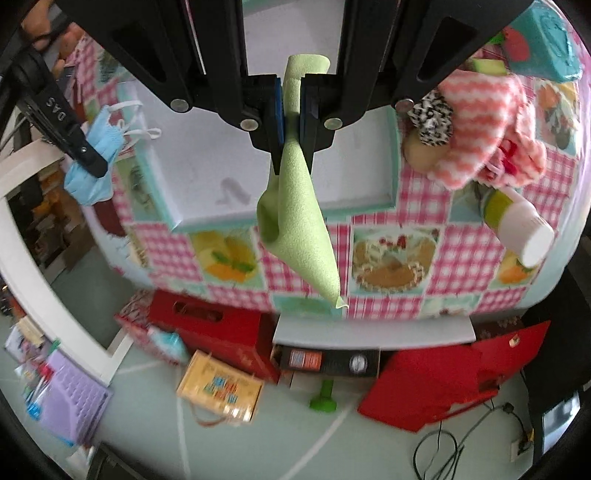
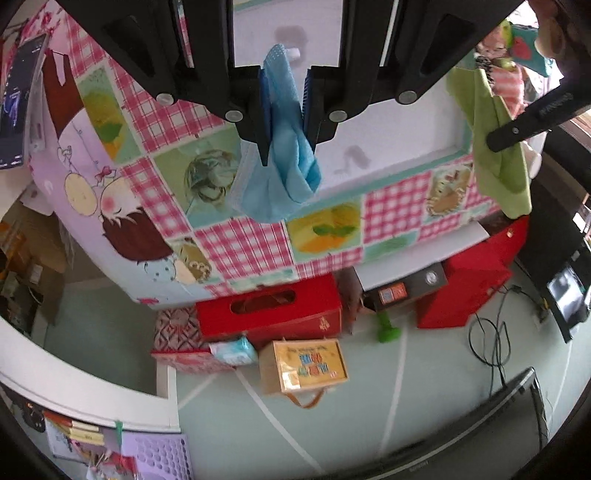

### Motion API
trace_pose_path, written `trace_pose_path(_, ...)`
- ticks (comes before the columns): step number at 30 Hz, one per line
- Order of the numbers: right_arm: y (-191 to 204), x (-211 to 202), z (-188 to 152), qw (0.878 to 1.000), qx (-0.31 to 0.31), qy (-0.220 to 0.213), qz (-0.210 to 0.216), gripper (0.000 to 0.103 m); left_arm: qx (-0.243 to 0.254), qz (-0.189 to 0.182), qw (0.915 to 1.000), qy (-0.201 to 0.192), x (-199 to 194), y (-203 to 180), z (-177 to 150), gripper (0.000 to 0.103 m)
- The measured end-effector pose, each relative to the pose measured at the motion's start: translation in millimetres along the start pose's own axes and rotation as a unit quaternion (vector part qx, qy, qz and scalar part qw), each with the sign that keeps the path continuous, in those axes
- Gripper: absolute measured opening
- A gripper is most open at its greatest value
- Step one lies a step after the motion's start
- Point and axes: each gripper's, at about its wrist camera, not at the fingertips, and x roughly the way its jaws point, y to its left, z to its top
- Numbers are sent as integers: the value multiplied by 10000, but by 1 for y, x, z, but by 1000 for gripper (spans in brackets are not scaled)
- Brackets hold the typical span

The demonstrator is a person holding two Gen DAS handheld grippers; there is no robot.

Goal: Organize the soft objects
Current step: 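Lift and carry the mask with the right tool while the left tool carries the green cloth over the tray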

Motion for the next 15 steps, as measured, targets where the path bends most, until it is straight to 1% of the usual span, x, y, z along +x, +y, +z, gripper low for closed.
trace_pose_path(4, -3, 21, -6, 9996, 63, 268, -40, 16, -72, 151, 9995, 250, 26, -4, -7, 6)
trace_pose_path(7, -3, 35, -9, 9990, 51, 454, -25, 16, -256, 145, 9989, 355, 38, -5, -11, 6)
trace_pose_path(9, -2, 41, -11, 9985, 89, 538, 78, 16, -356, 160, 9985, 388, 43, -4, -13, 6)
trace_pose_path(13, 5, 50, -13, 9979, 57, 624, 154, 16, -506, 172, 9976, 451, 53, -4, -17, 6)
trace_pose_path(15, 9, 53, -14, 9976, 19, 661, 190, 16, -509, 188, 9975, 446, 54, -4, -18, 6)
